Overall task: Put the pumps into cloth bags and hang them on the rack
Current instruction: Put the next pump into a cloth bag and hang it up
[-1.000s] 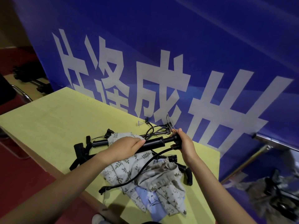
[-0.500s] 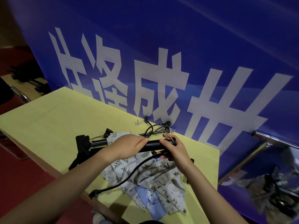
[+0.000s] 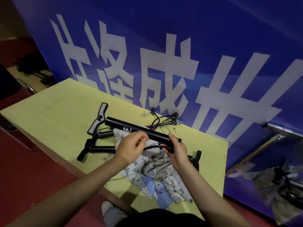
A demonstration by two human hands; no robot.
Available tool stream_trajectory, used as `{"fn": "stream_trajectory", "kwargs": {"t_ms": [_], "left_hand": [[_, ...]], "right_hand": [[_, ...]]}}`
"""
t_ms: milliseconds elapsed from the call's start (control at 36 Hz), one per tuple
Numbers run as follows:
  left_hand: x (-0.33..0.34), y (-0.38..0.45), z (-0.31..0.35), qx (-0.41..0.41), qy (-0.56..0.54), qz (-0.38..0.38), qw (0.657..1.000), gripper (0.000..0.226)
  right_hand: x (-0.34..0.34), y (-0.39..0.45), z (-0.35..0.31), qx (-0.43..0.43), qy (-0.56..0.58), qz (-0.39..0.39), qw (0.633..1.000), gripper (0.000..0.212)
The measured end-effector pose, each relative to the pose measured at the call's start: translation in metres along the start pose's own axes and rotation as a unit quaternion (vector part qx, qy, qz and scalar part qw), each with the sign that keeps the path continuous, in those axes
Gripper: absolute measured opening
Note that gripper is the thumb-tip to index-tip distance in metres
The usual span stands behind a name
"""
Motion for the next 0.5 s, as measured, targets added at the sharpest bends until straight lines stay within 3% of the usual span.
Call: {"fn": "stream_trajectory", "kwargs": {"t_ms": [167, 250, 361, 500], "left_hand": [[0.048, -0.047, -0.027, -0.07, -0.012, -0.202, 0.977, 0.024], [0.063, -0.057, -0.035, -0.16, -0.116, -0.246, 0.949, 0.026], [0.052, -0.039, -0.03, -0.251, -0.295, -0.149, 0.91, 0.038], [0.028, 0.002, -0.032, -0.281, -0.346, -0.002, 0.895, 0.073]], "right_hand": [[0.007, 0.003, -0.002, 0.031, 0.069, 0.002, 0.997, 0.037], [0.012, 0.002, -0.003, 0.048, 0.089, -0.009, 0.995, 0.022], [0.016, 0.0, -0.001, 0.059, 0.108, -0.027, 0.992, 0.02], [0.02, -0.007, 0.006, 0.078, 0.119, -0.045, 0.989, 0.02]]}}
Point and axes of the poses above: each hand's wrist, its own y-axis towards the middle knuckle, its own x-axis out of the palm, z = x × y, the point moved 6 cm from there along y, towards the middle knuckle, and after that the axes turned 2 degrees about -z, right-handed, at the moved point
